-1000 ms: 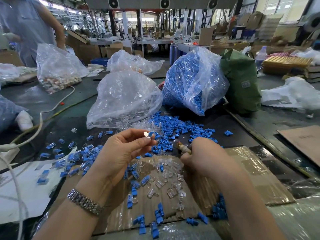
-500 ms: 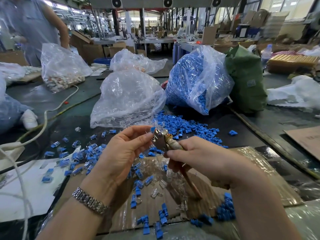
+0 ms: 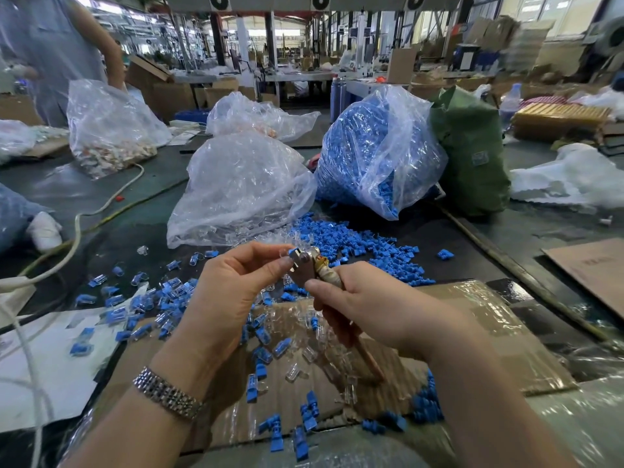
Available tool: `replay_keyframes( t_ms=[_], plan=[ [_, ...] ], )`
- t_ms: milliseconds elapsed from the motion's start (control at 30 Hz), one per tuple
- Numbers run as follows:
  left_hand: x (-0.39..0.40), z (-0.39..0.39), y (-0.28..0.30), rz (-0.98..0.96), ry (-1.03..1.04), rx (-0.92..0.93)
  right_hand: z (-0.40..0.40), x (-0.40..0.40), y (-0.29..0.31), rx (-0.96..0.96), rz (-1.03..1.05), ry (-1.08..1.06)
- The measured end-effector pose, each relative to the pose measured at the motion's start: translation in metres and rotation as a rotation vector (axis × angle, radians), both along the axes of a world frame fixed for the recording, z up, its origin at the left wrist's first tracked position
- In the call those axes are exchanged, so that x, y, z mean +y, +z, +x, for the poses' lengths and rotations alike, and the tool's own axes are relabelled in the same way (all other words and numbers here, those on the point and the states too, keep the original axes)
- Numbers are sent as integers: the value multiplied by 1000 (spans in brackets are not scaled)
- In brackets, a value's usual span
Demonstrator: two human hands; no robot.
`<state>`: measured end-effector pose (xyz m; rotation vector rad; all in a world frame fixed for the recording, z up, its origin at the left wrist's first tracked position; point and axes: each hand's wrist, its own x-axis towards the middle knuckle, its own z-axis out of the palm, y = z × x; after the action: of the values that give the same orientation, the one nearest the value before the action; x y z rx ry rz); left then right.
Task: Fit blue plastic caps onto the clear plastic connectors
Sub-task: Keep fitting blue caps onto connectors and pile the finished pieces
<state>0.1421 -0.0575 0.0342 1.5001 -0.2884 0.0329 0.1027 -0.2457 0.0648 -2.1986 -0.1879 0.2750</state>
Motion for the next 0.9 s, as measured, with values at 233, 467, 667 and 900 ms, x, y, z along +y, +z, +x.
replay_keyframes(
  t_ms=[233,467,667,900],
  plan=[
    [1,3,-1,5,50,-49,0,-3,3,27,14,-8],
    [27,9,0,722,452,-163,17,-23,-10,-18,-239,-334],
    [25,6,-6,1285,527,-227,22,-15,-24,24,-611,-333],
    [-1,9,-21,1261,222,-390,22,-9,-28,-45,-739,-360]
  ],
)
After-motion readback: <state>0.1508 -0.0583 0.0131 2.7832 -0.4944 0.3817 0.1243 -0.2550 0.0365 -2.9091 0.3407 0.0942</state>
